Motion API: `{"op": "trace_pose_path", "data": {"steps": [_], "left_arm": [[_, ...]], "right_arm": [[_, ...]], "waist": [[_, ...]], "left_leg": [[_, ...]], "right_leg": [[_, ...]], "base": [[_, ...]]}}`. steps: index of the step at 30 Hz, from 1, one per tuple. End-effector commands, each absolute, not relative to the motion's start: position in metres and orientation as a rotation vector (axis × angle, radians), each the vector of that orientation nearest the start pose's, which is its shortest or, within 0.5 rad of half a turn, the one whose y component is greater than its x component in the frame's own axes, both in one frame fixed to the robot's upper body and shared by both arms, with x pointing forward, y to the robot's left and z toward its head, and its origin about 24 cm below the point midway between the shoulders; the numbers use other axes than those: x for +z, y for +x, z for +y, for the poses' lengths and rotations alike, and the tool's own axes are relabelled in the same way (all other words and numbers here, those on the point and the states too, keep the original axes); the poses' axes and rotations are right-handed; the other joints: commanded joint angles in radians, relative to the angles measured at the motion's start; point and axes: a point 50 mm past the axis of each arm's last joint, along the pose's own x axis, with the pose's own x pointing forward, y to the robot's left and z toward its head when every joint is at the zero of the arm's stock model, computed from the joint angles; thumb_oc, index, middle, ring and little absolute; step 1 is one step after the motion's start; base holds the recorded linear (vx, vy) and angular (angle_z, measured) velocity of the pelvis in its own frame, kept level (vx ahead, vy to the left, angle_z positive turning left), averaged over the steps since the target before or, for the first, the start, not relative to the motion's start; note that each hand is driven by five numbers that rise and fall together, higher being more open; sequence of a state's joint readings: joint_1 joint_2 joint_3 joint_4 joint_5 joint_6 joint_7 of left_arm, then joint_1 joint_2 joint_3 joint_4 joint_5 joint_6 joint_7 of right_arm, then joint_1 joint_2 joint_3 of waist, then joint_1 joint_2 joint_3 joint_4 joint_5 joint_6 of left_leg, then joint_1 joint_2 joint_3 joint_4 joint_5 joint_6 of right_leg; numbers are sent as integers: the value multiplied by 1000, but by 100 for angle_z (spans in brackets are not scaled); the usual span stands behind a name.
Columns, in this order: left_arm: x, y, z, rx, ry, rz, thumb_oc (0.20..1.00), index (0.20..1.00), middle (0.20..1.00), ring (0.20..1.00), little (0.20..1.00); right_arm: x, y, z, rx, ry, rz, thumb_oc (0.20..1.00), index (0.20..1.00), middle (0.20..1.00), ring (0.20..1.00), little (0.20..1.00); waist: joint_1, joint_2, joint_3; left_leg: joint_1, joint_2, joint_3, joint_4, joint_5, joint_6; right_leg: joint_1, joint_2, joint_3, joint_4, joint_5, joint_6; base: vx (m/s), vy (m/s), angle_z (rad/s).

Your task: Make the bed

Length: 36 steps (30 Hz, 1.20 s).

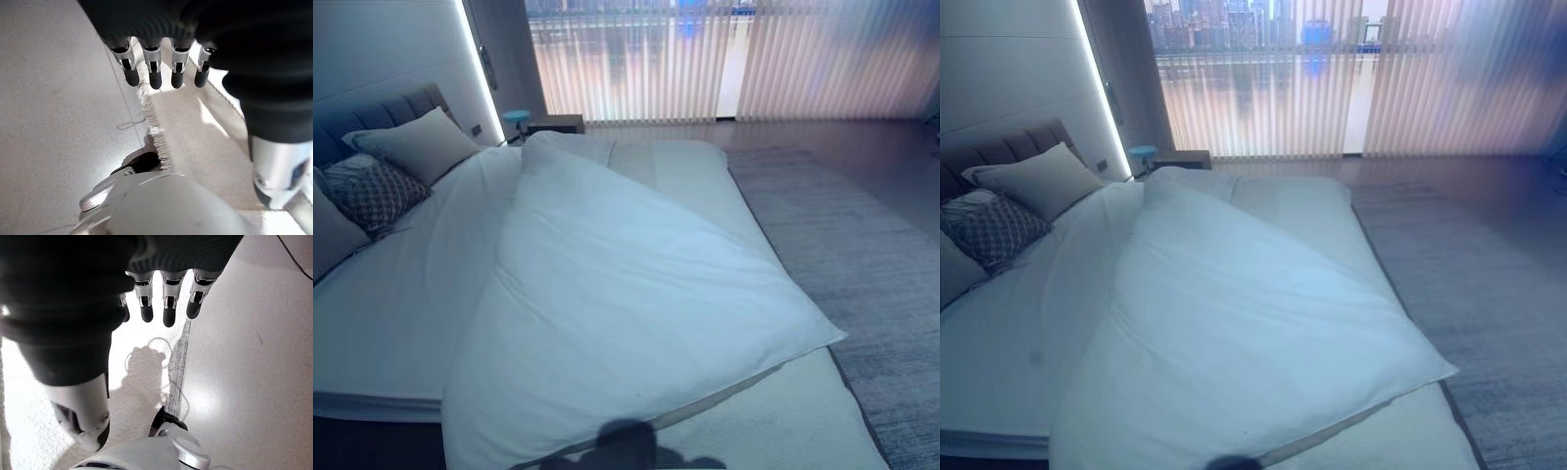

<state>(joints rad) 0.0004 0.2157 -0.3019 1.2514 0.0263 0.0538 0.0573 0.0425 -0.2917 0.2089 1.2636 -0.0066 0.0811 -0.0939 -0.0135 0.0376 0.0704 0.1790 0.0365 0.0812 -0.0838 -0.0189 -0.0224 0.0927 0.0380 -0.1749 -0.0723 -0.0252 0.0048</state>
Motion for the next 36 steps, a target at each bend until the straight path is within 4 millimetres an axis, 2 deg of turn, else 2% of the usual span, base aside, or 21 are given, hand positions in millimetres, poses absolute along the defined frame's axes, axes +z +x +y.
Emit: {"op": "trace_pose_path", "data": {"steps": [1,8,12,19,25,29,36], "left_arm": [[-165,90,222,-91,484,1274,1000,1000,1000,1000,1000],[-166,84,223,-73,471,1294,1000,1000,1000,1000,1000],[-168,78,223,-40,435,1315,1000,1000,1000,1000,1000],[-168,75,224,-13,407,1327,1000,1000,1000,1000,1000],[-166,83,225,51,359,1298,1000,1000,1000,1000,1000],[-163,97,225,74,355,1251,1000,1000,1000,1000,1000],[-155,132,215,91,333,1137,1000,1000,1000,1000,1000]], "right_arm": [[-160,74,-257,-61,-491,1343,1000,1000,1000,1000,1000],[-160,72,-257,-70,-489,1349,1000,1000,1000,1000,1000],[-161,68,-256,-144,-392,1360,1000,1000,1000,1000,1000],[-160,77,-254,-260,-236,1308,1000,1000,1000,1000,1000],[-154,105,-251,-423,-2,1175,1000,1000,1000,1000,1000],[-144,136,-248,-500,148,1037,1000,1000,1000,1000,1000],[-103,214,-251,-603,382,733,1000,1000,1000,1000,1000]], "waist": [[-16,-53,-10],[-13,-54,-9],[-13,-53,-10],[-16,-48,-4],[-14,-41,18],[-15,-33,46],[-5,-20,115]], "left_leg": [[-38,-73,4,-3,10,-12],[-38,-73,3,-3,8,-12],[-35,-72,3,-3,4,-11],[-41,-69,11,-3,1,-12],[-67,-66,13,-3,6,-16],[-100,-64,16,-3,15,-21],[-183,-64,12,-3,43,-27]], "right_leg": [[43,-61,24,-5,32,90],[49,-62,23,-8,31,92],[52,-62,23,-12,29,93],[44,-62,25,-14,31,95],[14,-62,23,-15,33,96],[-17,-64,20,-15,40,98],[-102,-70,17,-14,67,100]], "base": [[0,0,0],[5,0,0],[21,1,0],[0,0,0],[5,1,0],[-17,0,-1],[-71,-5,1]]}}
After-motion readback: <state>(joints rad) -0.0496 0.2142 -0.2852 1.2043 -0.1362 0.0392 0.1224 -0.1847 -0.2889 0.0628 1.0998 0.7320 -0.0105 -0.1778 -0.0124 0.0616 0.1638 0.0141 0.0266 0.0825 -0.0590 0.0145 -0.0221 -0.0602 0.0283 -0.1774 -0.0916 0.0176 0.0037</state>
